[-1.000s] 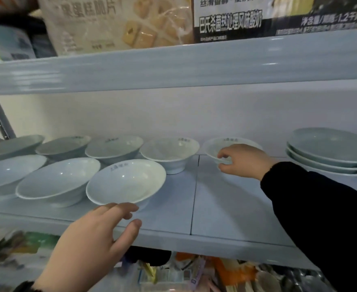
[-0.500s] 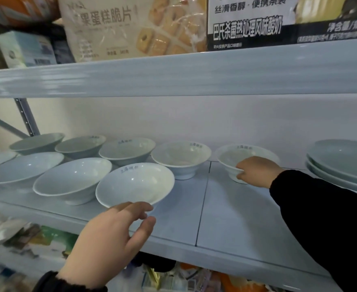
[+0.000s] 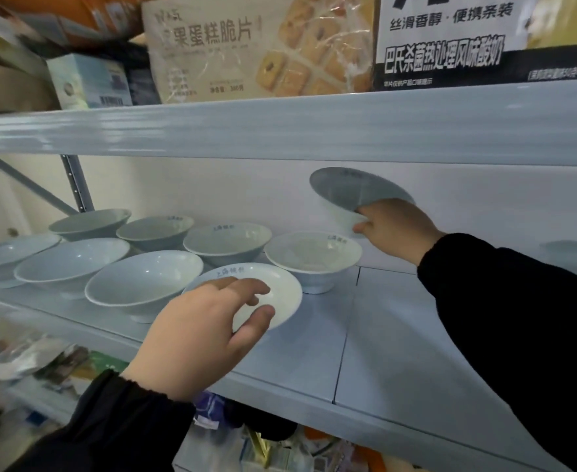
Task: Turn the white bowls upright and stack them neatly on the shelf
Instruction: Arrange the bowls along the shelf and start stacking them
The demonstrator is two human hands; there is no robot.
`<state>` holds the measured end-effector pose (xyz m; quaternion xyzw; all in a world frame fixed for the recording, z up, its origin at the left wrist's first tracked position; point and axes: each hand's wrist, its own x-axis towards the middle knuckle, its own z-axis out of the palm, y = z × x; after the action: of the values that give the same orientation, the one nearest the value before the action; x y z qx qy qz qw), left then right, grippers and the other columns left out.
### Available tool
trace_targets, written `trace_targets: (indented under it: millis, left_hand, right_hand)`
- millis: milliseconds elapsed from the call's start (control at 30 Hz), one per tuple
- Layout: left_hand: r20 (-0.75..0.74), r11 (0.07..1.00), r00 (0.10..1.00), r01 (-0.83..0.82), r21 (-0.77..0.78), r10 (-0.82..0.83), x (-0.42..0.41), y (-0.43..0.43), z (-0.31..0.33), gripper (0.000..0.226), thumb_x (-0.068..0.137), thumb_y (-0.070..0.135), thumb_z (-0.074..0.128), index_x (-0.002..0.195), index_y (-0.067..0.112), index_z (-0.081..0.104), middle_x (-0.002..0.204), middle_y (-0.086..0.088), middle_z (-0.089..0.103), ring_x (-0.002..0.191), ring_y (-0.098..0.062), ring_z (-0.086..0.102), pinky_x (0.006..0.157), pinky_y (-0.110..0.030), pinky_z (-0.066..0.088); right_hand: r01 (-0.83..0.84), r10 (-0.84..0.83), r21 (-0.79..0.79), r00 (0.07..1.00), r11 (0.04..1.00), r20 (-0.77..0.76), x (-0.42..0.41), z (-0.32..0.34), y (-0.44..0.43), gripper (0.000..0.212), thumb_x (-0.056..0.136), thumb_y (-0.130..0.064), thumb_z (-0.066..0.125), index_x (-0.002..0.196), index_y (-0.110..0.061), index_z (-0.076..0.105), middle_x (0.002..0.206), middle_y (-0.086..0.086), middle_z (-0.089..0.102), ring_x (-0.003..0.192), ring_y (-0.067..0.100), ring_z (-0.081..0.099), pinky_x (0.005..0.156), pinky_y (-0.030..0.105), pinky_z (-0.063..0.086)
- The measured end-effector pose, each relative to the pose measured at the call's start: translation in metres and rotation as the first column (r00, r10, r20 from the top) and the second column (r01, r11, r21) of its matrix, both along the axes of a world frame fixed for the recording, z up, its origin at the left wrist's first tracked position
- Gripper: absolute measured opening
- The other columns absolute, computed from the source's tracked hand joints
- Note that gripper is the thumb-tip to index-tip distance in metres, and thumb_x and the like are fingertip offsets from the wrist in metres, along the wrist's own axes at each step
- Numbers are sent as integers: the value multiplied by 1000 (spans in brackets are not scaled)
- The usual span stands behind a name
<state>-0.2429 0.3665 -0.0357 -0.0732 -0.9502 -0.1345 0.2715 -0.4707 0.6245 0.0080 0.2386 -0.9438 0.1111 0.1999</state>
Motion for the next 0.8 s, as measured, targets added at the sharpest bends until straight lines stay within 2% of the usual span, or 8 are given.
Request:
trace_targets:
  millis: [200, 300, 400, 500, 567, 667, 800]
  left_hand:
    - [0, 999, 1000, -29, -20, 29, 19, -21, 0, 49, 87, 64, 31, 119, 40, 59, 99, 23, 63, 87, 1, 55, 74, -21, 44]
    - [6, 998, 999, -44, -40, 44, 28, -33, -5, 46, 88, 65, 31, 119, 41, 57, 99, 24, 62, 89, 3, 54, 73, -19, 42]
    - [13, 998, 998, -54, -32, 54, 38, -46, -11, 44, 91, 65, 32, 119, 41, 56, 99, 24, 61, 93, 4, 55, 76, -21, 46]
    - [9, 998, 998, -66, -19, 66, 45, -54, -15, 45, 90, 65, 32, 120, 42, 56, 100, 24, 61, 97, 3, 55, 78, -24, 48]
    - [5, 997, 997, -71, -16, 71, 48, -57, -17, 46, 90, 65, 32, 120, 41, 57, 100, 24, 62, 98, 1, 56, 78, -26, 49]
    - [4, 997, 997, -72, -18, 72, 51, -60, -18, 47, 89, 65, 31, 120, 40, 57, 100, 23, 63, 98, 1, 57, 78, -28, 51]
    - [2, 997, 997, -71, -31, 71, 54, -65, -17, 45, 90, 63, 32, 119, 39, 57, 99, 23, 64, 97, 1, 57, 77, -27, 50]
  right_hand:
    - [-80, 66, 125, 991, 989, 113, 3, -22, -66, 21, 101, -26, 50, 103, -15, 67, 103, 7, 69, 95, 28, 62, 81, 36, 51]
    - [-90, 61, 175, 984, 980, 167, -1, -39, -78, 19, 99, -26, 49, 91, -20, 66, 91, 3, 65, 85, 25, 61, 67, 32, 44]
    - [-86, 46, 211, 981, 974, 189, -5, -52, -81, 19, 97, -26, 48, 88, -20, 64, 87, 1, 63, 79, 25, 57, 60, 32, 36]
    - [-91, 40, 215, 973, 972, 228, -11, -52, -80, 20, 95, -25, 47, 90, -14, 63, 92, 4, 65, 83, 27, 59, 70, 36, 45]
    - [-118, 46, 227, 953, 967, 299, -10, -48, -81, 19, 93, -25, 47, 82, -16, 60, 87, 6, 62, 82, 27, 59, 70, 35, 44]
    - [-135, 38, 248, 932, 959, 361, -8, -47, -82, 21, 86, -34, 53, 77, -14, 55, 79, 7, 59, 72, 24, 53, 61, 34, 36]
    - [-149, 29, 346, 943, 926, 331, -12, -57, -82, 20, 72, -37, 65, 81, -21, 58, 79, 3, 63, 70, 21, 60, 60, 32, 43]
